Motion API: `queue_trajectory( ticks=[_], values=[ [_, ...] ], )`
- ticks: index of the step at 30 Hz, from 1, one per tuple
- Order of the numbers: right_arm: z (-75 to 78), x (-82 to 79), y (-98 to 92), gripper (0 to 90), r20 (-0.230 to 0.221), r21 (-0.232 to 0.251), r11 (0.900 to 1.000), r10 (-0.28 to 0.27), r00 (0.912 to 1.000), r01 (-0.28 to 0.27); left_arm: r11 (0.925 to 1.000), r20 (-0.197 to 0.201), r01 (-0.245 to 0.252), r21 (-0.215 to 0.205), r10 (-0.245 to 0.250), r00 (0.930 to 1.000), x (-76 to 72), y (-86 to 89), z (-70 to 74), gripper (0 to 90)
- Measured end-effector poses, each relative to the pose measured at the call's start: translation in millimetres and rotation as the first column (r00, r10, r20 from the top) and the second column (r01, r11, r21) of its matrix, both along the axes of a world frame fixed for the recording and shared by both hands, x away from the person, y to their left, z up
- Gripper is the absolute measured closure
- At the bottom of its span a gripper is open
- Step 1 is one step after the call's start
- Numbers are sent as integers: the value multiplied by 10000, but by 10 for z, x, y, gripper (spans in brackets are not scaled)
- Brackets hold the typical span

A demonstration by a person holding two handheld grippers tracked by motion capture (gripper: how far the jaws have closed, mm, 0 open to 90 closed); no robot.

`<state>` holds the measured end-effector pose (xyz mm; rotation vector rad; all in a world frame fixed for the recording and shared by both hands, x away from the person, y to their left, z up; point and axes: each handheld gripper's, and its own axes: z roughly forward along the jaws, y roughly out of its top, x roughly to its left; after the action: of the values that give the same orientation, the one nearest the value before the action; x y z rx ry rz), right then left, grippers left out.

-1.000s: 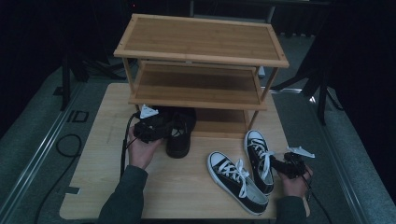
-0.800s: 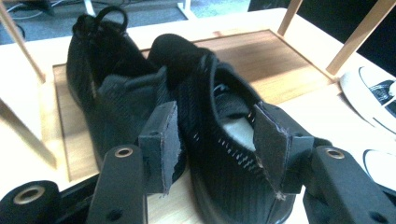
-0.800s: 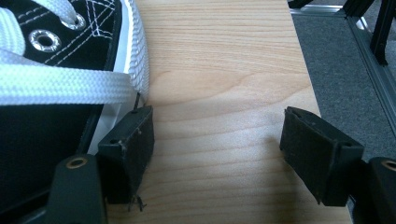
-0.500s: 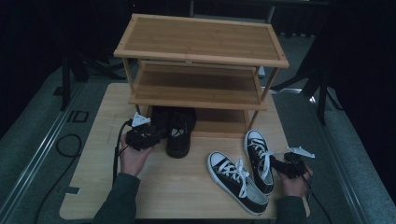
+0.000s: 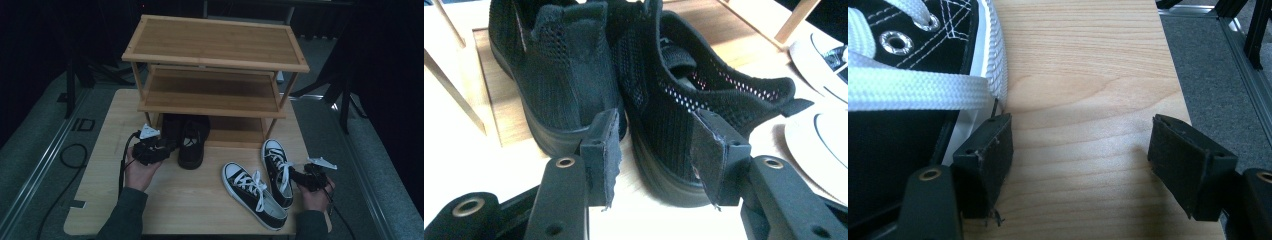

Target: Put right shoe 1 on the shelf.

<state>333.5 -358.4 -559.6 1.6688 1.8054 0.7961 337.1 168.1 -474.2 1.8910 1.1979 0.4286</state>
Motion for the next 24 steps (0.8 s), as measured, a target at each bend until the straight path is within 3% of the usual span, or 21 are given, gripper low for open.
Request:
queue_trajectory(
  ticks=[6,14,19,24],
  values=[
    [0,-1,0,259,3,4,10000,-1,10000,1,9995,-267,300,-134,-304,9992,-53,-15,-65,551],
    [0,-2,0,258,2,6,10000,1,10000,-1,9978,-279,664,-31,-665,9974,-164,-93,-85,584],
    [0,-2,0,258,-1,9,10000,-1,10000,1,9968,-240,764,218,-759,9968,-214,-148,-94,616],
    [0,-2,0,258,0,9,10000,-1,10000,1,9943,-545,996,392,-974,9937,-234,-204,-195,676]
  ],
)
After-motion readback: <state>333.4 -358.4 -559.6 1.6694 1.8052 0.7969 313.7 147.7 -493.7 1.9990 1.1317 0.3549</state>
